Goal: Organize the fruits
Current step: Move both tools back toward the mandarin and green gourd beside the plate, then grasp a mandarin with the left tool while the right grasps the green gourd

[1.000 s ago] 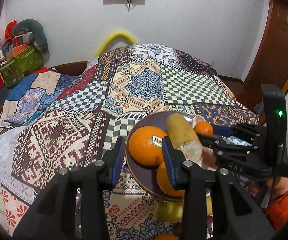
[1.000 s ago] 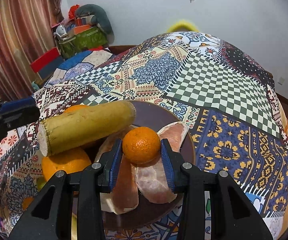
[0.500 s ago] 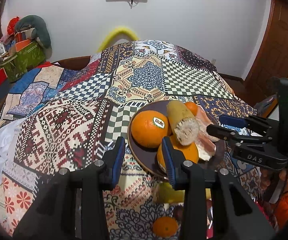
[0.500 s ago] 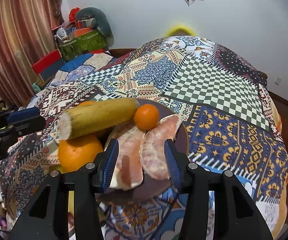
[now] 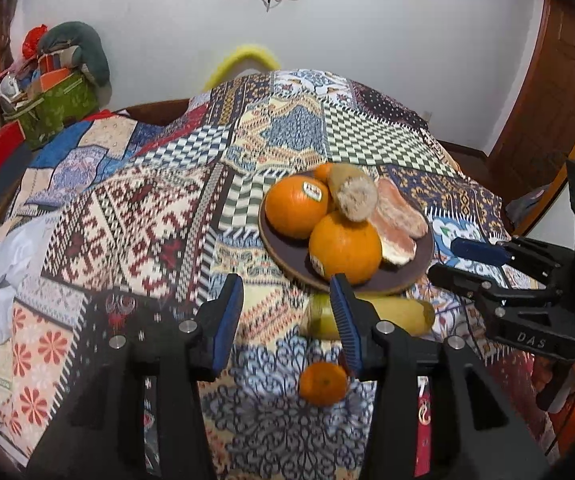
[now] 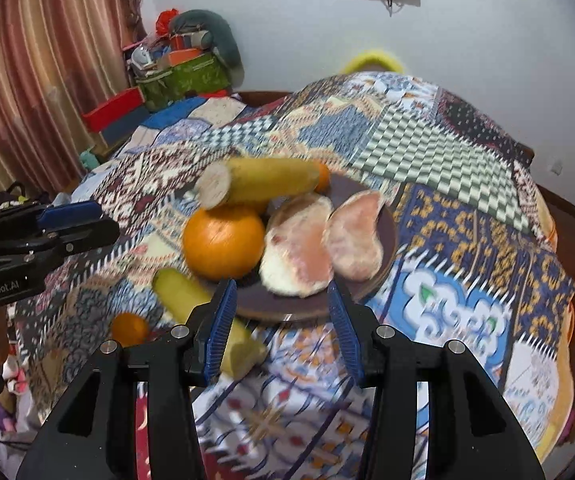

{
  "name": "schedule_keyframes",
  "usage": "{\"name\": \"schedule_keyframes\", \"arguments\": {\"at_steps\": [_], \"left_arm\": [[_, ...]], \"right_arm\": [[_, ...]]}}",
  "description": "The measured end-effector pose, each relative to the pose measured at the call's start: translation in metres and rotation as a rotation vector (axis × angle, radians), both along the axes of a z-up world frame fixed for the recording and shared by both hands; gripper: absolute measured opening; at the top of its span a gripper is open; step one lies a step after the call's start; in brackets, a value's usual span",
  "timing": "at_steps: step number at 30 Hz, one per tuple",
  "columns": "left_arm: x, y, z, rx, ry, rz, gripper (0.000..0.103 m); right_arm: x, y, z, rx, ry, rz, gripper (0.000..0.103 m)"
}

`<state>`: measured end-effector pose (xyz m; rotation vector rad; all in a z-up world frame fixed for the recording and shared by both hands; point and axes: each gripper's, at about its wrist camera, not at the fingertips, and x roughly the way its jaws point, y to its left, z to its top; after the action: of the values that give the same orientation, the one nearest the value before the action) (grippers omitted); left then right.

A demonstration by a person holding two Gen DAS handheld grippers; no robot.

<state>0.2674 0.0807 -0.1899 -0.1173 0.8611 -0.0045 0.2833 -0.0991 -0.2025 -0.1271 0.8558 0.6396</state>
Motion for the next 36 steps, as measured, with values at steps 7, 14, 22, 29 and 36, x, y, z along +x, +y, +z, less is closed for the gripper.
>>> {"name": "schedule_keyframes", "arguments": {"at_steps": [7,14,22,29,36], "left_arm": [[-0.016,-0.006,-0.018,-0.006,0.053,-0.010,0.045],[-0.022,-0.012,-0.036,-0.028,0.098,-0.022,0.047],[-0.024,-0.024,-0.051,-0.053,0.129,-0.044,0.047],[-0.026,-0.025,-0.058,-0.061,0.127,-0.040,0.041],[-0.027,-0.022,-0.058,-0.087,0.123,-0.054,0.033]], "right_arm": [[-0.012,0.015,-0.020,-0.012,0.055,0.055,0.044],[-0.008,0.018,-0.032,-0.001,0.084,0.072,0.047],[-0.015,0.019,-0.034,-0.020,0.063,0.108,0.044],[-0.033,0.013,-0.030,-0.036,0.029,0.130,0.036],[-0.038,0.008,-0.026,-0.044,0.031,0.141,0.035]]}}
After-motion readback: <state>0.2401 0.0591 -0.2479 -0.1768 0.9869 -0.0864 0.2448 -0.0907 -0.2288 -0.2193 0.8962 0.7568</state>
